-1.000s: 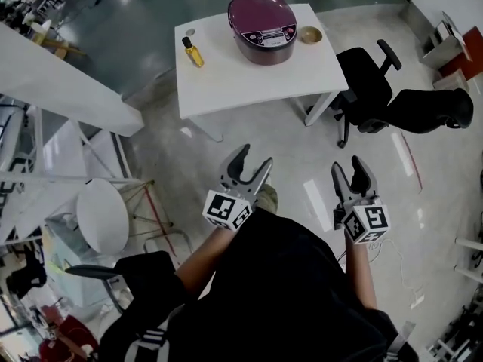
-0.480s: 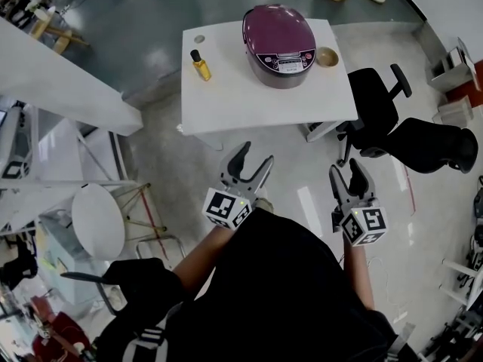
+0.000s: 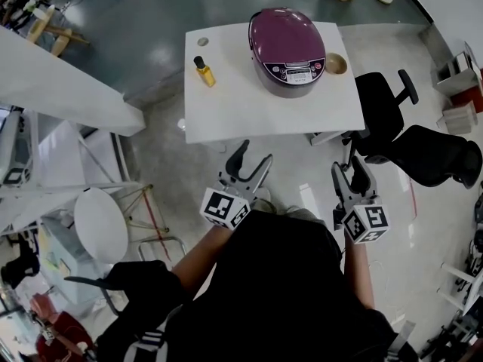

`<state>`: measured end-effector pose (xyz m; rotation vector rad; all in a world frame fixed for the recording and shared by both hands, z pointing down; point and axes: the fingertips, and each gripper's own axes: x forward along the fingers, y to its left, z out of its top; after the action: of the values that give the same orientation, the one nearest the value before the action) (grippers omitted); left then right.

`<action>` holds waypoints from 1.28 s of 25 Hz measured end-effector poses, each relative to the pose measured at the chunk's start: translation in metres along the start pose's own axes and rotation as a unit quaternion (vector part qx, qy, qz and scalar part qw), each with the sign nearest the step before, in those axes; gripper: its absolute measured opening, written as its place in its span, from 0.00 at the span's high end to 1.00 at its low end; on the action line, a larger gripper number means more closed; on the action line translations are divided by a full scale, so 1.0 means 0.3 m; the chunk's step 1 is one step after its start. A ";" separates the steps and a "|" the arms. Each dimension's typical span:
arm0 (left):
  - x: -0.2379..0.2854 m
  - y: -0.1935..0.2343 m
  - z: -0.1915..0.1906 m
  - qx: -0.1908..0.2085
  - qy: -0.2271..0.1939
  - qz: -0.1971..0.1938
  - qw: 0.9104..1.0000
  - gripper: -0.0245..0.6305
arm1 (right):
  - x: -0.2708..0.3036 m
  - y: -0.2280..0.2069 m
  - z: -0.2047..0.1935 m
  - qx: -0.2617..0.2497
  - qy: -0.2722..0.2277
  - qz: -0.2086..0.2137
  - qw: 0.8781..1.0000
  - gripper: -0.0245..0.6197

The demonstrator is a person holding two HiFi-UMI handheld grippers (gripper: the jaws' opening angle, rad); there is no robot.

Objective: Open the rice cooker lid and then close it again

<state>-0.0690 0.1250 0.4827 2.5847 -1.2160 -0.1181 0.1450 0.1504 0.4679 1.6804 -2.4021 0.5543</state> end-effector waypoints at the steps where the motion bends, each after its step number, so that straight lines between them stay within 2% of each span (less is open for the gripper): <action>1: -0.001 0.007 0.003 0.001 -0.001 0.002 1.000 0.59 | 0.009 0.001 -0.005 0.000 0.004 0.001 1.000 0.63; 8: -0.023 0.085 -0.018 -0.012 0.010 0.032 0.999 0.59 | 0.123 0.027 -0.023 -0.003 0.030 0.029 0.999 0.63; 16: -0.004 0.192 0.019 -0.013 -0.006 0.091 0.996 0.59 | 0.317 0.071 0.025 -0.027 0.043 0.102 0.994 0.63; 22: 0.115 0.261 0.060 -0.005 -0.017 0.135 0.991 0.59 | 0.497 0.030 0.098 -0.050 0.048 0.158 0.985 0.63; 26: 0.220 0.253 0.055 -0.006 -0.005 0.133 0.991 0.59 | 0.585 -0.024 0.178 -0.055 0.032 0.173 0.983 0.63; 32: 0.383 0.246 0.093 0.000 -0.009 0.137 0.991 0.59 | 0.682 -0.127 0.214 -0.042 0.036 0.185 0.981 0.63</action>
<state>-0.0555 -0.0137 0.4823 2.3929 -1.5623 -0.0852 0.1126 -0.0643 0.4853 1.1627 -2.6576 0.5417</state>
